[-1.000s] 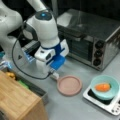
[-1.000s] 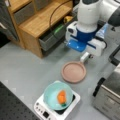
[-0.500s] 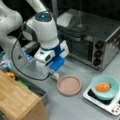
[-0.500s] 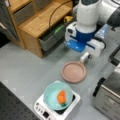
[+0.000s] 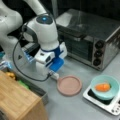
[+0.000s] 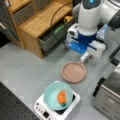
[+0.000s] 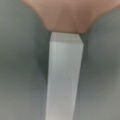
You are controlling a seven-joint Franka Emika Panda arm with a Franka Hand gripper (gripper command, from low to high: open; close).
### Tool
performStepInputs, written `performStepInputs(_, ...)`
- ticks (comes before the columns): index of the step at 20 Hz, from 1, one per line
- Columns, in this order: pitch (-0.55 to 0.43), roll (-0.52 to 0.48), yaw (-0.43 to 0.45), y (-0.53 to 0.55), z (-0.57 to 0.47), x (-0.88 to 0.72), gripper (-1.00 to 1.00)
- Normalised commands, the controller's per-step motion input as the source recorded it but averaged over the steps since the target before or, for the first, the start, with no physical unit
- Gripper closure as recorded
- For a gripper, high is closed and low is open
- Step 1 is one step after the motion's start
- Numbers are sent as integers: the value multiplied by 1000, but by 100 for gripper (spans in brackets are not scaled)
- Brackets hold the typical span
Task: Pick up the pan. Place the pan on the table. Pick up the bowl. Place the bowl on the stove.
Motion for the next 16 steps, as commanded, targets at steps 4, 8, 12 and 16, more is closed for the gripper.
performStepInputs(4,-104,-127,88,81,-189,-85,-100)
performStepInputs(8,-114,-113,76,21,-168,-39,-100)
performStepInputs(12,-101,-67,75,-46,-140,-35,-100)
performStepInputs(16,-99,-58,82,-83,-139,-31,-100)
